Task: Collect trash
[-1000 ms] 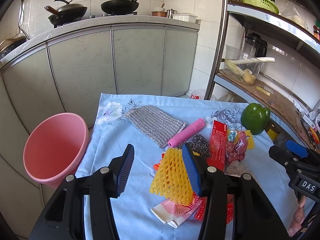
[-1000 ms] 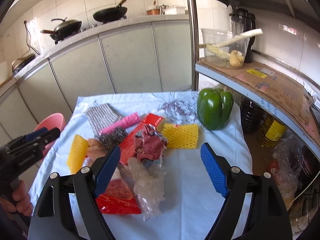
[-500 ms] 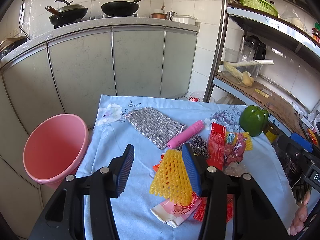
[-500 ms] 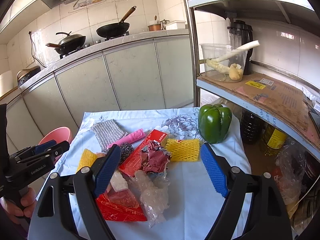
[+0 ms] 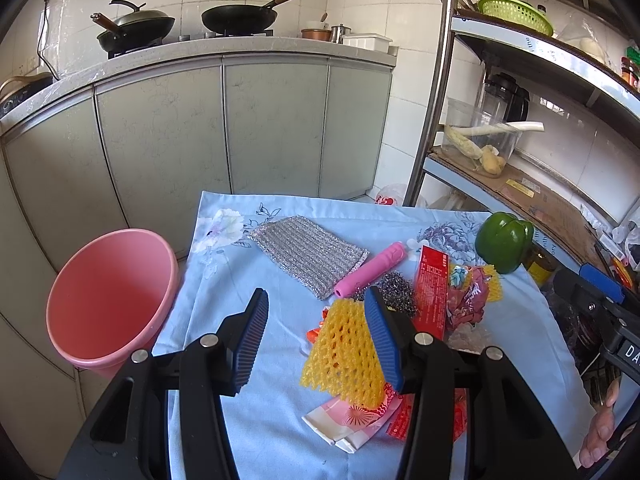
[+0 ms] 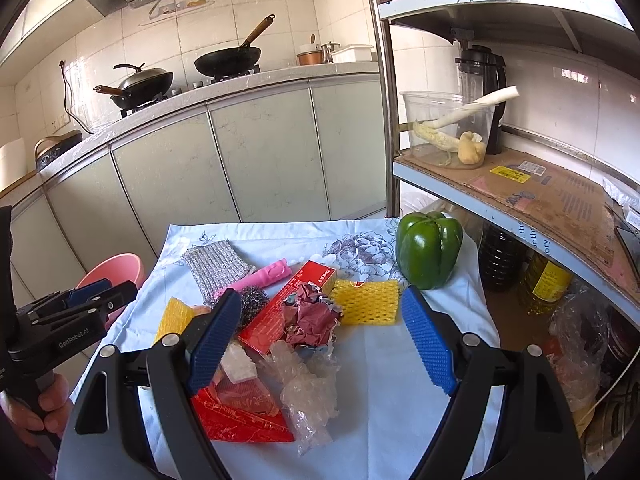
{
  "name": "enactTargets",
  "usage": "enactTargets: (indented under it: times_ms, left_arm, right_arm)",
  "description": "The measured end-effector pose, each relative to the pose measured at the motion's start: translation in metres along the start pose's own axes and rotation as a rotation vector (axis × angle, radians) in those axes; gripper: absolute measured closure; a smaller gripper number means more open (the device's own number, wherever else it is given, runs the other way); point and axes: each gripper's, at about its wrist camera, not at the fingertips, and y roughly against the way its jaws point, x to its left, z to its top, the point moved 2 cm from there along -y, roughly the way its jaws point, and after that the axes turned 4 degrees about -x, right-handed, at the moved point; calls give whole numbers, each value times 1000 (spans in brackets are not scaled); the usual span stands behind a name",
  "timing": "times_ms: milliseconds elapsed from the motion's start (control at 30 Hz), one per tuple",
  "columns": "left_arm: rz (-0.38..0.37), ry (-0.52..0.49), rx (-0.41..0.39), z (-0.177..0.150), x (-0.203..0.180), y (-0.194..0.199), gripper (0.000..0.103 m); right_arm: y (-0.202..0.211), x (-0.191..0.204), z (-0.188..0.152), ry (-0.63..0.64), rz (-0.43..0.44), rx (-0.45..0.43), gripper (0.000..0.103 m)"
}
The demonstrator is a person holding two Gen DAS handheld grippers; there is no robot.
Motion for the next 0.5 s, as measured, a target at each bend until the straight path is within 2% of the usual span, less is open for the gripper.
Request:
enactTargets:
  times_ms: [333,500]
  left_arm:
    - [-4,27,-11,-1,24,5,54]
    - [-67,44,12,-8,35,7,53]
  right_arm:
    - [1,-5,-2,-3,-9,9,20]
    - [0,-9,-6,5,-10,23,20]
